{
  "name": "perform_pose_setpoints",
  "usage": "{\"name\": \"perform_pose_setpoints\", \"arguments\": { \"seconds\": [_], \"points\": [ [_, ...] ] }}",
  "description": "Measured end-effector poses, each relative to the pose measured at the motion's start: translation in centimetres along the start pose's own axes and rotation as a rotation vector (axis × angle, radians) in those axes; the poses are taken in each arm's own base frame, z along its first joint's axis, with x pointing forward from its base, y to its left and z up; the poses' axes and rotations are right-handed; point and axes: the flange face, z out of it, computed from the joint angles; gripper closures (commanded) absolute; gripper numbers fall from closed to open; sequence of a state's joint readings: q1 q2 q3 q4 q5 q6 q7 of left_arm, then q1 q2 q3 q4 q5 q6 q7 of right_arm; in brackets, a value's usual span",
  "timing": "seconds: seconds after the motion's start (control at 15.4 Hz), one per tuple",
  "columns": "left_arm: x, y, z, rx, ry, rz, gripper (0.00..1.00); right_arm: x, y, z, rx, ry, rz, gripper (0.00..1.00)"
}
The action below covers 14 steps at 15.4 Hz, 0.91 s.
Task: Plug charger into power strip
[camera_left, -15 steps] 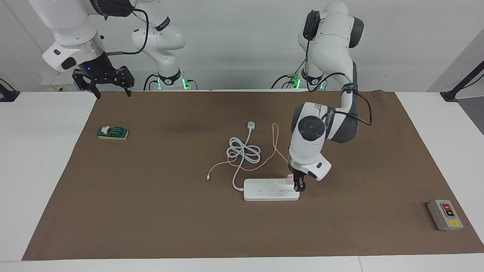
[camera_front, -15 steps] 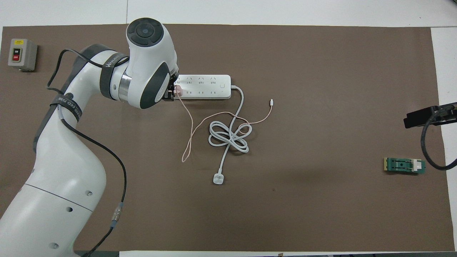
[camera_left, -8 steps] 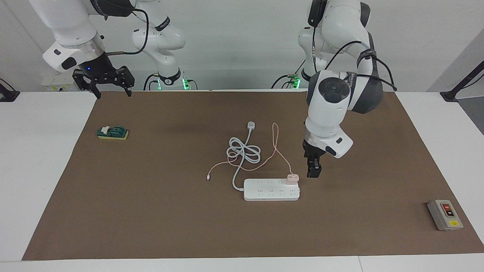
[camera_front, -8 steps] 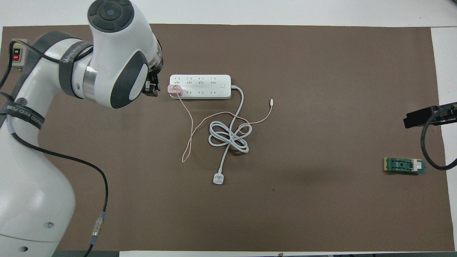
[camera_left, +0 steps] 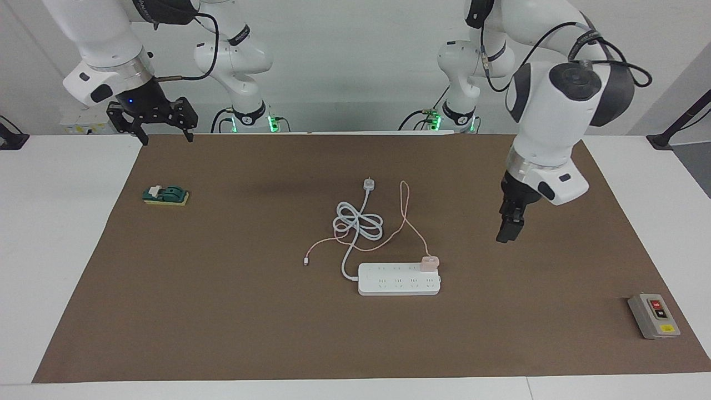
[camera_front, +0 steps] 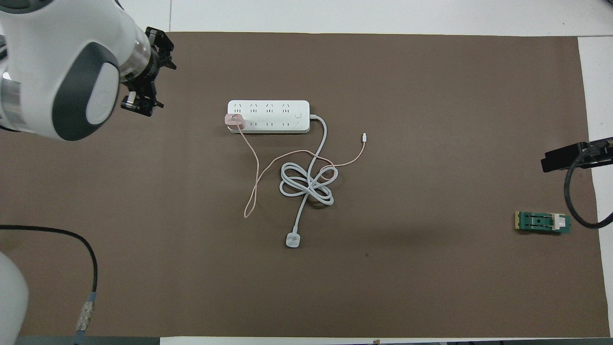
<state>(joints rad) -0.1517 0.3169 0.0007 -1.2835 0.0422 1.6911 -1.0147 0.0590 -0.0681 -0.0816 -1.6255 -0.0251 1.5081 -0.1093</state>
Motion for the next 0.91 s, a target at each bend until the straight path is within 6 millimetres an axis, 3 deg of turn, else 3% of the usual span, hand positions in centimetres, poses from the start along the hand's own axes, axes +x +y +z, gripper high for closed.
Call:
{"name": "perform_pose_setpoints", "arguments": {
  "seconds": [0.26, 0.39, 0.59, 0.91],
  "points": [
    [5.4, -6.0, -2.6, 0.005, -0.016, 0.306, 0.22, 0.0, 0.0, 0.0, 0.0, 0.0, 0.0, 0.0],
    [6.5, -8.5, -4.1, 0.012, -0.034, 0.422, 0.22, 0.0, 0.0, 0.0, 0.0, 0.0, 0.0, 0.0],
    [5.9, -10.3, -5.6, 0.026, -0.06, 0.508, 0.22, 0.0, 0.0, 0.0, 0.0, 0.0, 0.0, 0.0],
    [2.1, -12.8, -7.7, 0.031, -0.075, 0.568, 0.22, 0.0, 0.0, 0.0, 0.0, 0.0, 0.0, 0.0]
  ]
}}
